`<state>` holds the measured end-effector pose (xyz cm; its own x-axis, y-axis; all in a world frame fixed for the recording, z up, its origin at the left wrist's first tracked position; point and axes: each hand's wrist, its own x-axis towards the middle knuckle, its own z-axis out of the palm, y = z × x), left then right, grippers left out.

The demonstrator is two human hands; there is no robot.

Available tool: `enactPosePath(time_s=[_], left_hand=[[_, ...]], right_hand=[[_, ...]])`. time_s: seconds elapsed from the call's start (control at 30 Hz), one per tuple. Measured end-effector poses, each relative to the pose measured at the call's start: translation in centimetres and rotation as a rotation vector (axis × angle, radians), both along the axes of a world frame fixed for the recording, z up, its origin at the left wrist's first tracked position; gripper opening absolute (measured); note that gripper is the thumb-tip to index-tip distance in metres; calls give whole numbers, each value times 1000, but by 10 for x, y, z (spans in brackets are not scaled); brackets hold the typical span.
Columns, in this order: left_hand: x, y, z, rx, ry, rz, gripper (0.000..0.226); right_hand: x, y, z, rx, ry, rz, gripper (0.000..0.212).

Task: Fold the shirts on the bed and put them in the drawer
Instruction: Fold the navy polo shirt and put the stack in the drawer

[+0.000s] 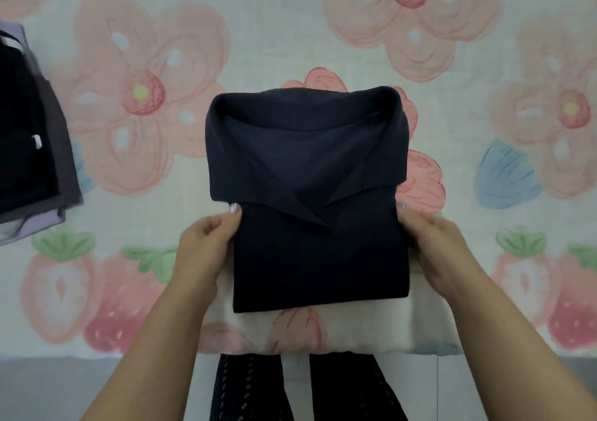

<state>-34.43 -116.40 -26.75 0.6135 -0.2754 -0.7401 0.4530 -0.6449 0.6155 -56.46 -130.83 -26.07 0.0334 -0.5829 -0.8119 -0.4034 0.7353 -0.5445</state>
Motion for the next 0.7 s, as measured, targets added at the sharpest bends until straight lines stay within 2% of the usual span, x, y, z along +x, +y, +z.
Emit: enactPosePath(time_s=[0.07, 0.13, 0.17, 0.23, 0.3, 0.37, 0.47, 0.53, 0.6, 0.7], left_hand=[[8, -22, -10, 43, -190, 32, 44], [12, -33, -17, 178, -403, -16, 53], [12, -35, -17, 214, -442, -26, 54], [9, -37, -19, 219, -378, -31, 53], [2, -39, -19, 107, -139, 2, 45], [-8, -42, -15, -43, 28, -9, 35], [-8, -38, -2, -241, -42, -48, 31], [8, -26, 15, -341, -110, 1, 31], [35, -6, 39, -409, -182, 50, 33], [88, 32, 81, -482, -353, 119, 35]], right_hand=[[19, -16, -7, -117, 70, -66, 46], [29, -21, -12, -277, 188, 49, 48], [30, -23, -14, -296, 227, 106, 50], [31, -25, -15, -211, 177, 126, 50], [34, -24, -14, 9, -2, 87, 41], [41, -22, -12, 76, -93, 93, 31], [57, -13, 4, -168, -101, 138, 23], [74, -3, 26, -314, -152, 144, 28], [100, 12, 54, -386, -265, 159, 33], [158, 37, 87, -410, -442, 225, 26]])
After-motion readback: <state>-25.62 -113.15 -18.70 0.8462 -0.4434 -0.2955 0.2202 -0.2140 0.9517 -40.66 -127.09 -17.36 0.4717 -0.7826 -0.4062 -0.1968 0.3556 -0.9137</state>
